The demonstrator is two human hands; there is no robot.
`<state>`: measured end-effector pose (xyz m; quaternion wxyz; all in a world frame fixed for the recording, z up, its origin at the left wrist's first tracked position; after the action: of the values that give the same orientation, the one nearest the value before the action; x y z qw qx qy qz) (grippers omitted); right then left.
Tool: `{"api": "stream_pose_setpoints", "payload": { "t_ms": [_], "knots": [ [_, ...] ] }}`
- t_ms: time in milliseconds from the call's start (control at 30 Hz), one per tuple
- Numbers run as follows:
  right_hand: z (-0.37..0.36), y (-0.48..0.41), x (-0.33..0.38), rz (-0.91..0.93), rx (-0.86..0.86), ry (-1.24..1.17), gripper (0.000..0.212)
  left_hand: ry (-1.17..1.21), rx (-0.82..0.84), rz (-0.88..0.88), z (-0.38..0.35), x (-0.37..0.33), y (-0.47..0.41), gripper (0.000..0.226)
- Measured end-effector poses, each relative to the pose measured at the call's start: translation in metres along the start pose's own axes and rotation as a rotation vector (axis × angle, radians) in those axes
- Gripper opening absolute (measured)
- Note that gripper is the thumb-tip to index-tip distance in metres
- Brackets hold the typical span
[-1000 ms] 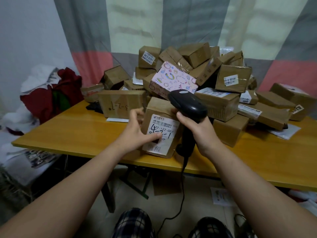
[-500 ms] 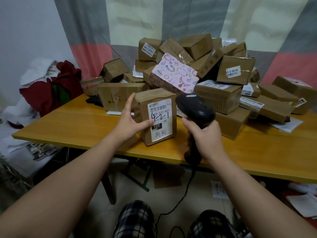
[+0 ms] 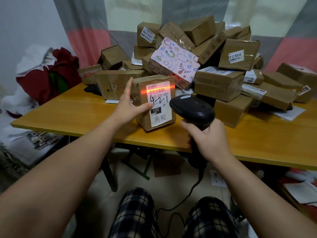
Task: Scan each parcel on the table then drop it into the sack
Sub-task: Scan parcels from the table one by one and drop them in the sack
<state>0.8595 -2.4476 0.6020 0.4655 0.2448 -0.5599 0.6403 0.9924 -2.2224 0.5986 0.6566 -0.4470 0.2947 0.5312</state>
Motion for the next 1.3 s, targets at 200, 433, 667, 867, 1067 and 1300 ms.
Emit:
{"api": "stream_pose_setpoints", "payload": {
  "t_ms": [200,433,667,867,1067,1300],
  "knots": [
    [0.001,0.004,-0.001,-0.016,0.028,-0.047,0.012,0.008,0.01,0.004,0.0,-0.001,0.0,0.111],
    [-0.002,0.005,-0.001,0.007,0.027,-0.051,0.017,0.003,-0.001,0.009,-0.001,0.0,0.004,0.12],
    [-0.033,-0.001,0.011,0.064,0.157,-0.113,0.02,0.062,-0.181,-0.069,0.025,0.004,0.06,0.116],
    [-0.111,-0.003,0.03,0.145,0.403,-0.183,0.033,0.237,-0.449,-0.018,0.095,0.024,0.15,0.099],
    [-0.212,0.01,0.034,0.117,0.661,-0.058,0.038,0.077,-0.683,0.115,0.172,0.069,0.238,0.102],
    [-0.306,0.044,0.037,0.162,0.969,0.26,0.04,-0.222,-0.924,0.454,0.242,0.134,0.332,0.113]
  ]
}}
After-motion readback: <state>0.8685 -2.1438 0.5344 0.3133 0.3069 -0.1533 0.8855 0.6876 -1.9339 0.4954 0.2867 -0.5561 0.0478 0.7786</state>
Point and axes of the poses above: each hand's wrist, its own y-axis away from the middle knuckle, its own z-axis out of the back of the hand, x = y × z, the point moved 2 cm from there along -y, towards the middle knuckle, and after that the axes turned 3 degrees about z, right-handed, at the moved point
